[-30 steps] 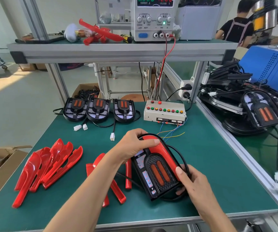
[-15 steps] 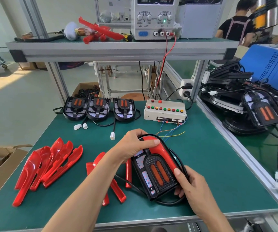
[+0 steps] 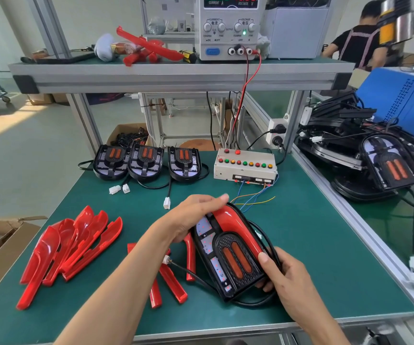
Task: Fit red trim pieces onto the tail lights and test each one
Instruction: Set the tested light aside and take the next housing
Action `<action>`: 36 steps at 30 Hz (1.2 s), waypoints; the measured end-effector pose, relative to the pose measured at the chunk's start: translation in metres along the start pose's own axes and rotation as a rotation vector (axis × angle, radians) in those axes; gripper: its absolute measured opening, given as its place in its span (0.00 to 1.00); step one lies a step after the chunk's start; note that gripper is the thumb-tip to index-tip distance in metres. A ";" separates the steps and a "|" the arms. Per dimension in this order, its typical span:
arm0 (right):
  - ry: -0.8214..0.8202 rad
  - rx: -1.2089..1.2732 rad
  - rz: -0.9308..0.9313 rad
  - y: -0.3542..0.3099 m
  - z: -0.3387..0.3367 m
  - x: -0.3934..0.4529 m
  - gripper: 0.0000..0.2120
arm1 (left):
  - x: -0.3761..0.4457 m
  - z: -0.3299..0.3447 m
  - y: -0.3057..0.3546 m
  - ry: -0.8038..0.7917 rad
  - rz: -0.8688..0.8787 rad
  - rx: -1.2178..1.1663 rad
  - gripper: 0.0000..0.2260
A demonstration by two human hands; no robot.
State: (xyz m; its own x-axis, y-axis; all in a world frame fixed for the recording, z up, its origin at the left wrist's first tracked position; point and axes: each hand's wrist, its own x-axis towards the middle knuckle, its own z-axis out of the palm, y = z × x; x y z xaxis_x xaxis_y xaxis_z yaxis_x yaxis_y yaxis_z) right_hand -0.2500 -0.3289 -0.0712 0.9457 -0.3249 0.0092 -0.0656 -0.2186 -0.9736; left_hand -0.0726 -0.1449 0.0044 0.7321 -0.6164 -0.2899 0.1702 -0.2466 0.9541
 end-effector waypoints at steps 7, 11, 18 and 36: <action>-0.020 0.037 -0.007 -0.004 0.001 -0.003 0.12 | -0.003 0.002 0.007 -0.008 -0.038 -0.046 0.10; -0.044 0.065 -0.006 -0.009 0.001 -0.006 0.10 | -0.002 0.005 0.010 -0.001 -0.038 -0.061 0.07; -0.052 0.078 -0.014 -0.008 -0.001 -0.005 0.11 | -0.001 0.012 0.010 0.049 -0.014 -0.042 0.10; 0.026 -0.086 -0.033 -0.031 -0.002 0.016 0.19 | -0.004 0.020 0.015 0.064 0.061 0.054 0.11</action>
State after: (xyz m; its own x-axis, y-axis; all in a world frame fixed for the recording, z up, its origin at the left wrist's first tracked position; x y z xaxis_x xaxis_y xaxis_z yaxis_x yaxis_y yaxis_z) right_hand -0.2331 -0.3298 -0.0408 0.9393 -0.3398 0.0481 -0.0627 -0.3078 -0.9494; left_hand -0.0861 -0.1616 0.0178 0.7812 -0.5824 -0.2246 0.0899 -0.2511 0.9638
